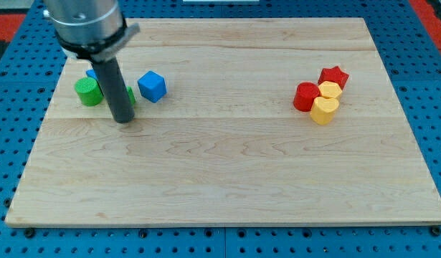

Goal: Move the blue cube to the right of the green star

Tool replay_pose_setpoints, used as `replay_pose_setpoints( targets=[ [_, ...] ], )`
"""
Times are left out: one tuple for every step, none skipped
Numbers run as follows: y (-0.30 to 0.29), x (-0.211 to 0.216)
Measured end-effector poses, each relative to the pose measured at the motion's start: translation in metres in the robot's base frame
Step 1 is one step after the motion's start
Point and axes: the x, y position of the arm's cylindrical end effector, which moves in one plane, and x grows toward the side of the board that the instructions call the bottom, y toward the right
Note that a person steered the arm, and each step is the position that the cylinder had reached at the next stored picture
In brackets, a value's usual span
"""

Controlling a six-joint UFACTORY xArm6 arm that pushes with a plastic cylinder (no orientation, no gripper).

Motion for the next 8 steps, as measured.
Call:
replay_pose_setpoints(
  targets=[
    [-0.006, -0.009],
    [0.014, -0.01],
    [0.072, -0.02],
    [0.095, -0.072],
    [0.07, -0.105],
    [0.049, -0.099],
    [0.077, -0.093],
    [0.091, -0.086]
  ],
)
